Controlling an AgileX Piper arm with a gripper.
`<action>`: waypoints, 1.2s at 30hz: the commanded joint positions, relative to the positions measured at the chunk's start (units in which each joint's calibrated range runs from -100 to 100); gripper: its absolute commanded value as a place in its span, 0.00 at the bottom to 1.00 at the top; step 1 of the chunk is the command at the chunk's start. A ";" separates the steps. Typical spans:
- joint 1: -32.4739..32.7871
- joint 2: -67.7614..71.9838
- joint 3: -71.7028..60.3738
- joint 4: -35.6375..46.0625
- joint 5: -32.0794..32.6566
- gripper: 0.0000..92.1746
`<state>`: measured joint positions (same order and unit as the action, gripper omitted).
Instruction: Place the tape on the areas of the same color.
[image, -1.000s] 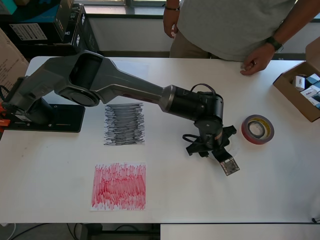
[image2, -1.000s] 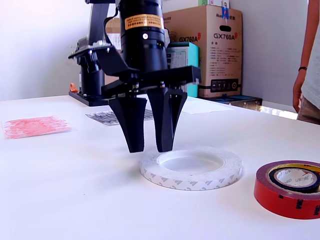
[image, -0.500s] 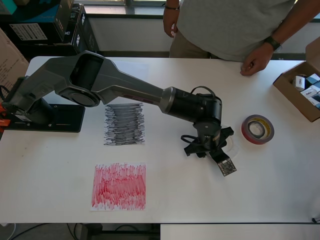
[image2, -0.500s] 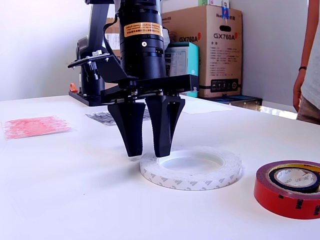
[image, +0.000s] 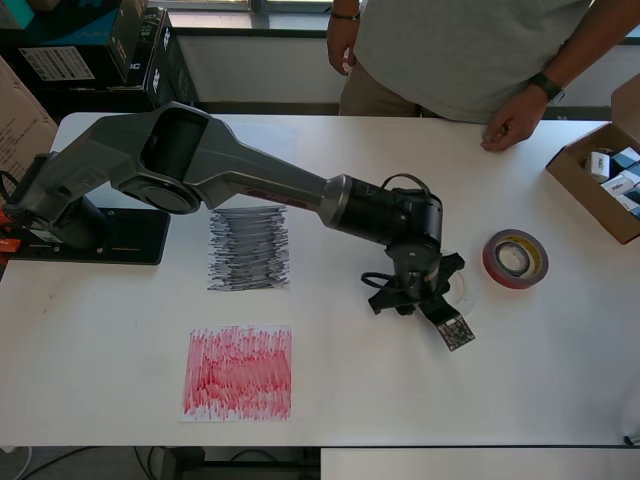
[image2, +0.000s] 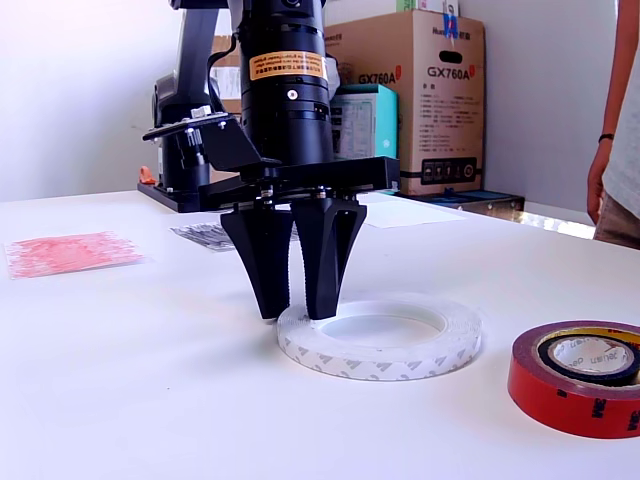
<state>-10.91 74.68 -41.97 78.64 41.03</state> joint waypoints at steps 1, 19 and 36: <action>0.43 0.07 -0.14 1.16 -0.58 0.33; 0.67 -0.31 -0.14 1.16 -3.69 0.00; 6.03 -14.34 9.03 0.40 -18.75 0.00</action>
<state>-6.44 69.43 -39.52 80.08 26.39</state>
